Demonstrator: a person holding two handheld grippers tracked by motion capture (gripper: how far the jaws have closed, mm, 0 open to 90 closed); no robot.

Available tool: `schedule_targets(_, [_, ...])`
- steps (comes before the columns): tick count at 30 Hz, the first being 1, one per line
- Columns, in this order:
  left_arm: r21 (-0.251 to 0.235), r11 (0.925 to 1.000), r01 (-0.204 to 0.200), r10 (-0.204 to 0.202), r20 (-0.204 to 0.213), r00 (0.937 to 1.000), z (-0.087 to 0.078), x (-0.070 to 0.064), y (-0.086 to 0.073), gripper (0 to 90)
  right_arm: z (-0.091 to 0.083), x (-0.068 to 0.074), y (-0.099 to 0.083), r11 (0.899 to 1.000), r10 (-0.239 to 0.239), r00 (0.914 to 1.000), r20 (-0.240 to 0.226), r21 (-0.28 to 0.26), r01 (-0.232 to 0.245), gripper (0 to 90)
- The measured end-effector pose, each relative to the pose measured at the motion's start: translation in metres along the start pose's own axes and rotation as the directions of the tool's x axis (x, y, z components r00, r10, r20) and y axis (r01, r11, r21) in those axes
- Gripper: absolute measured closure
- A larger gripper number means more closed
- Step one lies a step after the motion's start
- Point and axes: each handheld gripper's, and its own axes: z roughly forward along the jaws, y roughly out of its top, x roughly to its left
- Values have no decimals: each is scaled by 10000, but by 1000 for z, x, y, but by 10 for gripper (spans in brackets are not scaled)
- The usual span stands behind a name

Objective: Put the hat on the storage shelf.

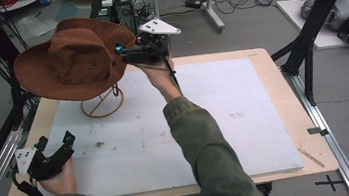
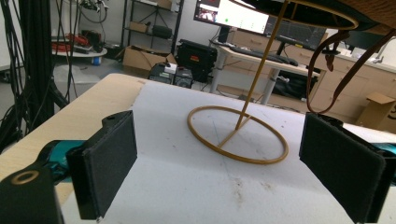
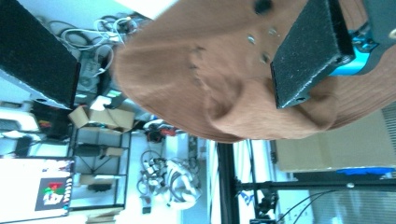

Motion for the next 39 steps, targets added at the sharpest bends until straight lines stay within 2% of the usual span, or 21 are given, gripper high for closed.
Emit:
schedule_targets(7, [17,9998,-186,186,5,9998,-1,-1,1,115,-54,-41,5,9997,17,9962,868,-260,5,12])
schedule_targets(10, [23,9998,-211,211,-8,9998,1,-2,1,115,-84,-55,1,9992,30,9916,1297,-406,23,12])
schedule_targets(13, [48,9996,-278,279,-11,9996,0,-2,1,115,-117,-72,-3,9995,48,9844,1757,-309,6,13])
schedule_targets(17, [32,9995,-312,313,-8,9995,-1,-3,2,115,-159,-86,-5,9959,527,9671,2490,-849,-324,13])
schedule_targets(20, [57,9996,-283,283,-13,9996,-1,-3,2,115,-181,-92,-8,9960,440,9569,2870,-871,-196,13])
schedule_targets(23, [-8,9996,-268,268,-28,9996,-2,-4,3,115,-204,-98,-14,9947,582,9450,3219,-993,-274,13])
schedule_targets(25, [-14,9996,-290,290,-43,9996,-2,-4,3,115,-215,-101,-18,9951,529,9383,3417,-963,-210,13])
schedule_targets(29, [38,9992,-389,390,-105,9992,-1,-4,1,115,-235,-103,-32,9965,228,9171,3980,-827,111,14])
schedule_targets(31, [48,9991,-423,424,-150,9990,-1,-3,1,115,-244,-104,-40,9965,99,9126,4088,-802,251,14])
schedule_targets(33, [49,9990,-446,447,-189,9988,-2,-3,1,115,-251,-105,-48,9969,116,9030,4295,-758,232,14])
schedule_targets(35, [15,9990,-452,453,-199,9988,-2,-3,2,115,-258,-107,-57,9971,244,8977,4399,-760,101,14])
schedule_targets(38, [20,9989,-476,476,-189,9987,-2,-3,1,115,-267,-109,-71,9974,413,8801,4730,-715,-84,14])
schedule_targets(39, [33,9988,-486,486,-186,9986,-2,-3,1,115,-270,-110,-76,9972,419,8772,4782,-739,-74,14])
